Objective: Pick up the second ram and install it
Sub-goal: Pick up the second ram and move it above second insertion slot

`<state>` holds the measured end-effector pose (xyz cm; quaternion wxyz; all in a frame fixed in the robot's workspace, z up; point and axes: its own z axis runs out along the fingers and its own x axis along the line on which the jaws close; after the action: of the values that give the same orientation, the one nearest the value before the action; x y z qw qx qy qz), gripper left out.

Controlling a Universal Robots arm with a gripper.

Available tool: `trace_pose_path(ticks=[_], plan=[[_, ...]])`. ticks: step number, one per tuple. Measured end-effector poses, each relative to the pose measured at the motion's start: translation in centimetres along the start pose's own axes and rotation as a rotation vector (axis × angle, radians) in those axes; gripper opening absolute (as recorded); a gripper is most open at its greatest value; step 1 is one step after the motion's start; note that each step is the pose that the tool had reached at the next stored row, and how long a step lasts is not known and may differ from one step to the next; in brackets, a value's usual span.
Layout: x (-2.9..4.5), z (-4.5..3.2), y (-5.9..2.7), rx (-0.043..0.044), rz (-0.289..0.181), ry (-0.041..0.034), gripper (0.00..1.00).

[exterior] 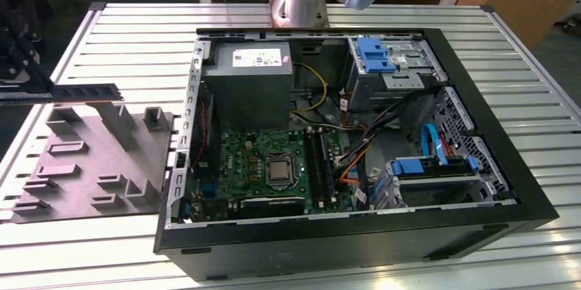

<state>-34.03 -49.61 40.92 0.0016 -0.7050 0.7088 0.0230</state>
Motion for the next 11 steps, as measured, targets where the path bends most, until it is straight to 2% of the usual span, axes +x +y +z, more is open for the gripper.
trace_pose_path(ticks=[11], plan=[[-0.01, -0.08, -2.79, 0.0000, 0.000, -0.0001, 0.11]])
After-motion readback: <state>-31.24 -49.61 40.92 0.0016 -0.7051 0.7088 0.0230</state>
